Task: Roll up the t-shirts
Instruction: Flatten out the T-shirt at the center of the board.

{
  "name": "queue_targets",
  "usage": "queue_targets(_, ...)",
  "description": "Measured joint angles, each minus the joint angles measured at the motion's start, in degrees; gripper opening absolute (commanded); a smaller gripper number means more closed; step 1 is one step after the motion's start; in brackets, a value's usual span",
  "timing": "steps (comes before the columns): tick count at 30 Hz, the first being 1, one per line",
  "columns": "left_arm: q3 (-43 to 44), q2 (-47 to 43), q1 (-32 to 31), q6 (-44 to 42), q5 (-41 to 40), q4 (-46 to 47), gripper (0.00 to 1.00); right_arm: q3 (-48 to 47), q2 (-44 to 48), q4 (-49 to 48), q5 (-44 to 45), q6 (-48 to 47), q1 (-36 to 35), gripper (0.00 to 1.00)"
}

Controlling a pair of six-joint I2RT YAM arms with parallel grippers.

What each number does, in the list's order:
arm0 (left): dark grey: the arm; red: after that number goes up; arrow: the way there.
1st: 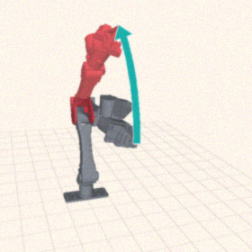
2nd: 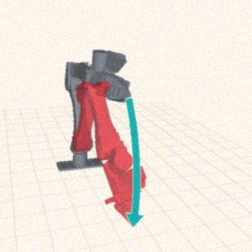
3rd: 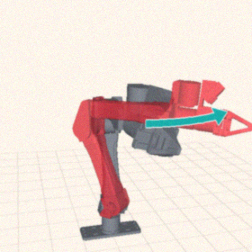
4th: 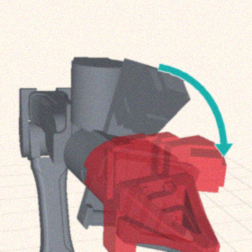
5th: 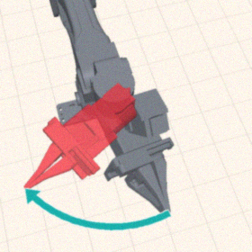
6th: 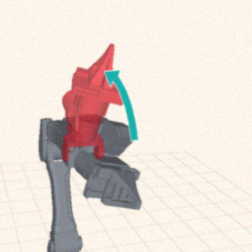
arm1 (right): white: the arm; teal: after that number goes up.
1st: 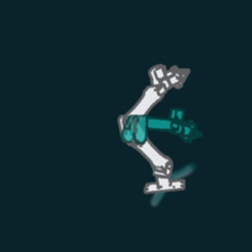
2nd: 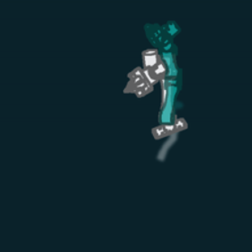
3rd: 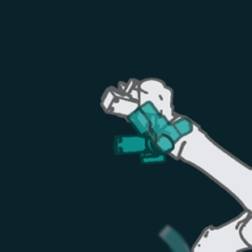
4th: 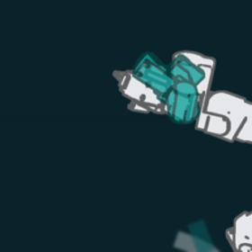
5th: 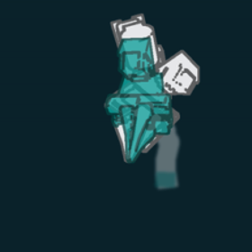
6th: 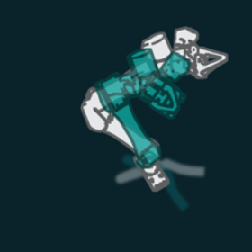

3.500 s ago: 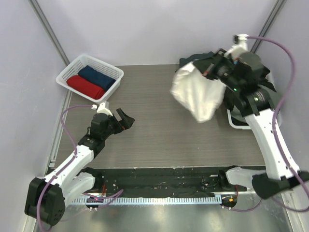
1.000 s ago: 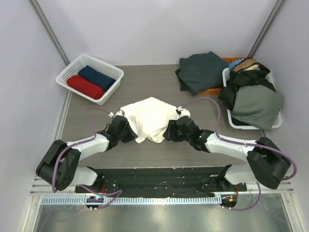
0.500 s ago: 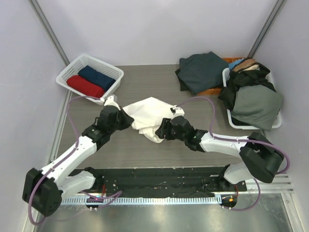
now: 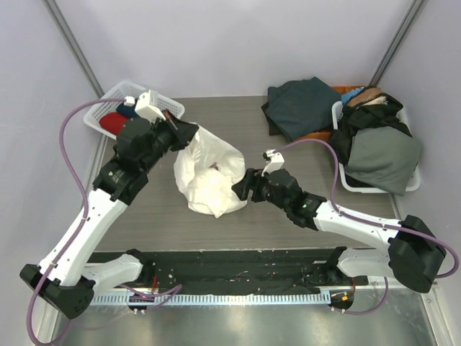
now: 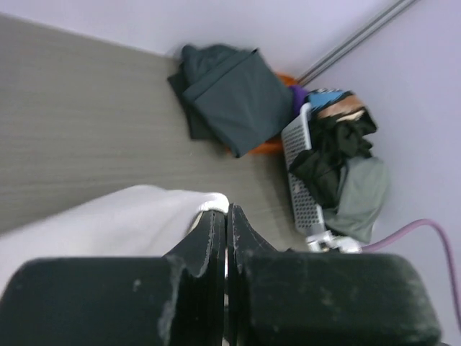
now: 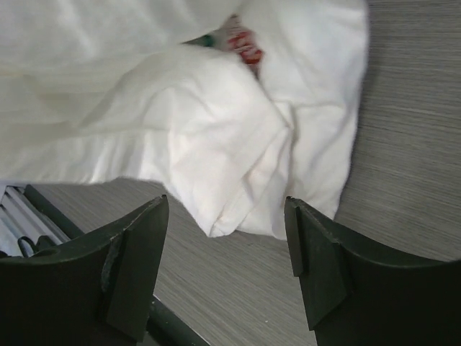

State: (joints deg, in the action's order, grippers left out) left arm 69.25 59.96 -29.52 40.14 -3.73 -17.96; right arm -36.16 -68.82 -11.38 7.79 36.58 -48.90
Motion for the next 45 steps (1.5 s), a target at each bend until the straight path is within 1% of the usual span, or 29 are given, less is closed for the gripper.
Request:
queue_targets(4,9.27,3.43,0.00,-0.72,2.03,-2.78,0.00,-2.21,-1.57,2.95,2.54,-2.19,0.00,0.75)
queue_targets(9,24.70,9.62,0.00,-2.12,6.16,-8.98,0.00,-6.12,-7.39,3.85,4.79,-4.07,0.00,0.76)
queue_targets(10,28.41,11.15,0.00,-2.49,7.13,-10.21,0.00,-6.78,-8.50,3.85,4.79,-4.26,0.00,0.75)
queue_targets(14,37.81,14.27,0.00,-3.56,8.22,-15.32,0.00,-6.82,-10.56,2.71,3.19,-4.57,-0.24,0.75)
queue_targets(18,44.19,16.22,0.00,-4.48,8.26,-18.82,0.00,-4.22,-9.38,-1.09,1.07,-4.52,-1.38,0.73)
queue_targets(22,45.35,16.41,0.00,-4.63,8.33,-19.54,0.00,0.94,-2.80,-2.38,0.02,-4.96,-2.43,0.70)
queue_targets(24,45.07,16.44,0.00,-4.61,8.35,-19.69,0.00,3.28,2.32,-2.40,-0.11,-5.75,-2.47,0.69)
queue_targets(27,43.21,16.11,0.00,-4.52,8.33,-19.19,0.00,5.66,10.23,-2.47,-0.76,-6.99,-2.47,0.69)
queue_targets(30,40.76,15.78,0.00,-4.35,8.33,-18.99,0.00,6.95,13.62,-3.30,-1.90,-7.61,-2.49,0.70)
queue_targets(34,39.56,15.78,0.00,-4.20,8.33,-19.02,0.00,8.07,12.26,-3.32,-2.86,-7.76,-2.97,0.70)
queue_targets(40,39.56,15.65,0.00,-4.17,8.28,-18.71,0.00,7.56,5.53,-7.04,-4.79,-7.48,-6.99,0.70)
queue_targets(42,39.45,15.52,0.00,-4.20,8.26,-18.69,0.00,5.01,0.92,-6.51,-2.14,-7.63,-9.53,0.71)
queue_targets(45,38.95,15.15,0.00,-4.20,8.07,-18.69,0.00,-1.31,-5.64,-3.34,5.75,-8.04,-12.46,0.73)
